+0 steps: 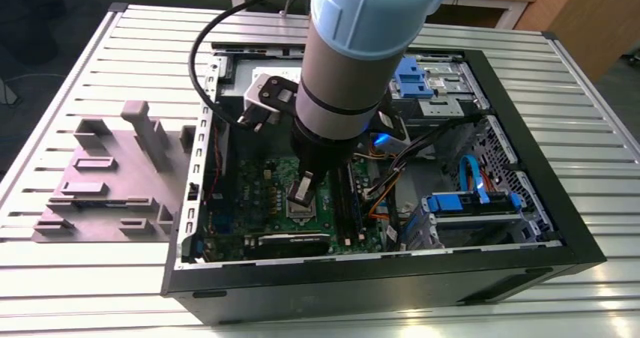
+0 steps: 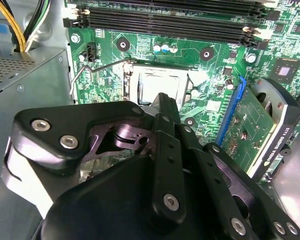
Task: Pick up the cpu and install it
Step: 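Install the first cpu locking lever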
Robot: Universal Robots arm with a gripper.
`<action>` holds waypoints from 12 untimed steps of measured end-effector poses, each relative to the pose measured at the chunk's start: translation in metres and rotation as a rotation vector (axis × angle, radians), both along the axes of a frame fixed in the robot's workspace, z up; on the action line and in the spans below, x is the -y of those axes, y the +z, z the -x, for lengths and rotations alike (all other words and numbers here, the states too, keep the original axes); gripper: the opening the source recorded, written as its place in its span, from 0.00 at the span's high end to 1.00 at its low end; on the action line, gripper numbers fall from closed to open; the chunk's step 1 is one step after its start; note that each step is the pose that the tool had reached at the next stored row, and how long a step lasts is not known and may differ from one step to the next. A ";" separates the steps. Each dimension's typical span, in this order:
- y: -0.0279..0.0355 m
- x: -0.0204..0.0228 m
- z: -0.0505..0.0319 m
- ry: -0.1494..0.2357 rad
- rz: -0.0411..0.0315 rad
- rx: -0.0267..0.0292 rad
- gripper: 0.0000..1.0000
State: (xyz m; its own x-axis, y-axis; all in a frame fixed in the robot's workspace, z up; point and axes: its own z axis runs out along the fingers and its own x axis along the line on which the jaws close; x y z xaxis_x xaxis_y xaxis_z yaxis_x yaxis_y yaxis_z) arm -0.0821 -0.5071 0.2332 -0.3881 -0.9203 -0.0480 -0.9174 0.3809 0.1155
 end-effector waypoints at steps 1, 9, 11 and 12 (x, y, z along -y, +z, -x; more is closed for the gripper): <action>0.0000 0.0000 0.0000 0.000 0.0000 0.0000 0.90; 0.0174 -0.0001 0.0000 0.000 0.0002 0.0000 0.90; 0.0226 -0.0001 0.0000 0.000 0.0001 0.0000 0.90; 0.0251 -0.0001 0.0000 0.000 0.0000 0.0000 0.90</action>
State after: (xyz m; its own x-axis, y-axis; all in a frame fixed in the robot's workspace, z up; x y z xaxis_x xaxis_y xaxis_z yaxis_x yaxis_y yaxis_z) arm -0.0821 -0.5070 0.2583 -0.3882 -0.9203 -0.0480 -0.9174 0.3809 0.1155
